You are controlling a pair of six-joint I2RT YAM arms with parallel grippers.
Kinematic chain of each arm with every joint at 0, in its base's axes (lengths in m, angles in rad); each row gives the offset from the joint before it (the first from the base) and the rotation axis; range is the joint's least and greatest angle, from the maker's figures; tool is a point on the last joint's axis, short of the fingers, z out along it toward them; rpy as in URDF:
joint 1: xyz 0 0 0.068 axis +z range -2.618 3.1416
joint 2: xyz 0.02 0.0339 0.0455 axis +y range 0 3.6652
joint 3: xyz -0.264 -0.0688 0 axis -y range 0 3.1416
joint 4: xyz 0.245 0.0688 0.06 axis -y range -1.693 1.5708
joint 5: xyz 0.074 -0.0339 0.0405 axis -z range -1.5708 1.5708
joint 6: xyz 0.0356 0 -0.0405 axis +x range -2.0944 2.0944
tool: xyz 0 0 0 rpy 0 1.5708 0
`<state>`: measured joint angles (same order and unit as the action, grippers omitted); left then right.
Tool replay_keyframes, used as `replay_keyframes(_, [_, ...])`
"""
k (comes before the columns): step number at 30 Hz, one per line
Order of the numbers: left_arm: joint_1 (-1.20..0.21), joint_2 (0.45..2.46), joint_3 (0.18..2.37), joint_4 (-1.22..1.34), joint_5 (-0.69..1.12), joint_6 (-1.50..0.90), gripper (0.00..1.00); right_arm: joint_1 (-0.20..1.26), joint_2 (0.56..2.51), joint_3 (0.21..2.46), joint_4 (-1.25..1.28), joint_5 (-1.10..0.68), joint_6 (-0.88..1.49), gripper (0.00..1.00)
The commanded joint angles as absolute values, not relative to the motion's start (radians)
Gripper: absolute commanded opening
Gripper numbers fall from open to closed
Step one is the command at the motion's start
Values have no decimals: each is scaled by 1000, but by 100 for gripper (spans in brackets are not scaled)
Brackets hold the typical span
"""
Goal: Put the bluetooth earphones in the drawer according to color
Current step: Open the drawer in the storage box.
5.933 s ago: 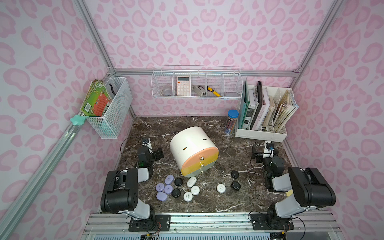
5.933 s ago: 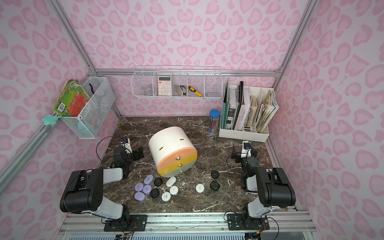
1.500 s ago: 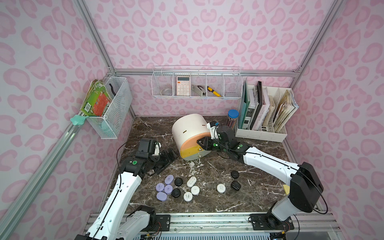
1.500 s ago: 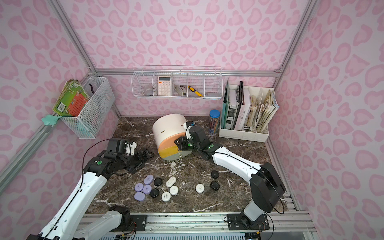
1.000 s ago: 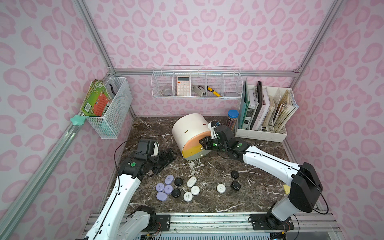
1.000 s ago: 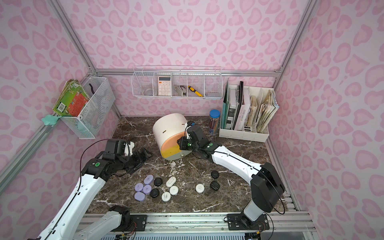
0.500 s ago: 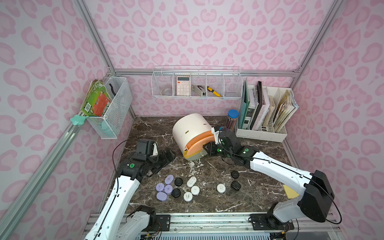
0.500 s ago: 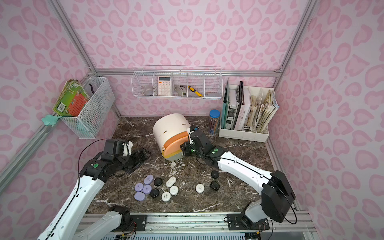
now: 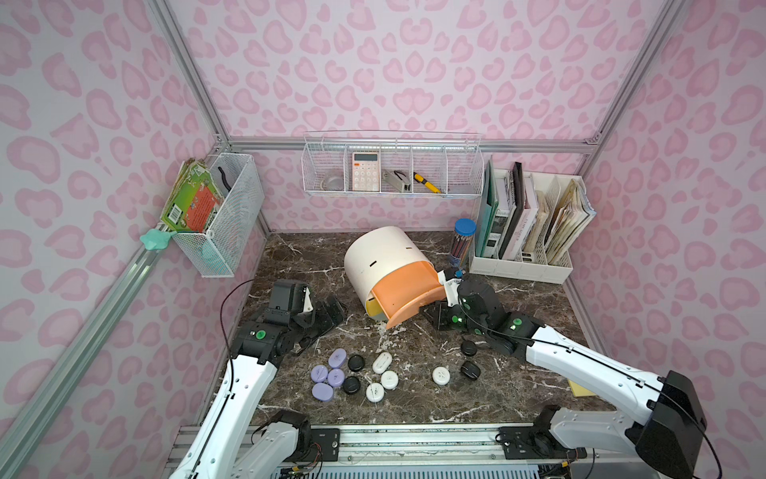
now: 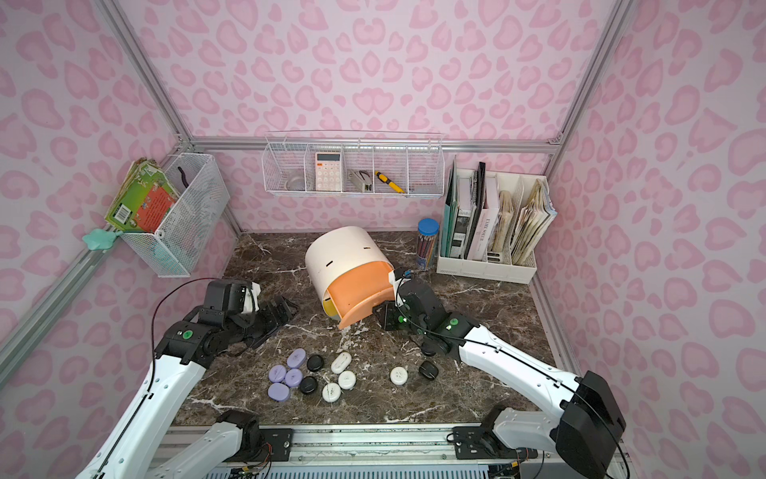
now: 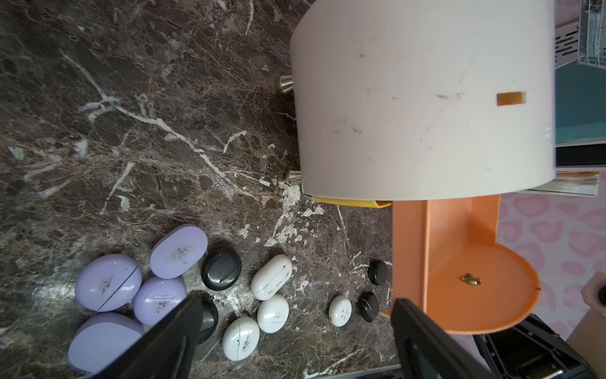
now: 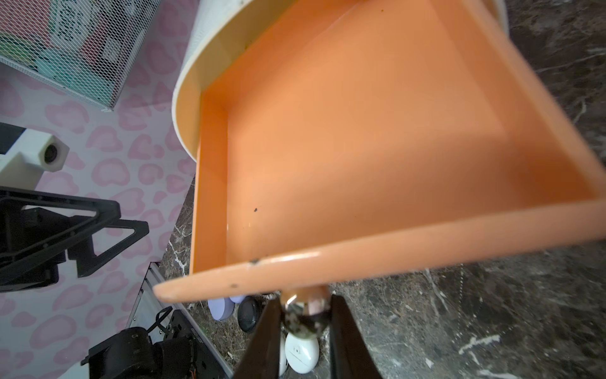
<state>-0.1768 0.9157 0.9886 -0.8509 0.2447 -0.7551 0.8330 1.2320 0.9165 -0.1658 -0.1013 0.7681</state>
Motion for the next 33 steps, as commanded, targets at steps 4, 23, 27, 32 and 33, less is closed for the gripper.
replay_keyframes(4, [-175,908,973,-871,224,-752,95,833,1222,902,-174,-88,789,9])
replay_keyframes(23, [-175,957,951,-959,344,-760,97,805,969,779,-358,33,802,73])
replay_keyframes(27, [-176,935,914,-954,334,-765,97,761,835,697,-418,61,822,96])
replay_keyframes(32, [-178,946,859,-930,357,-772,97,635,705,582,-468,42,823,99])
replay_keyframes(33, [-178,947,849,-925,360,-775,97,604,688,563,-470,26,816,99])
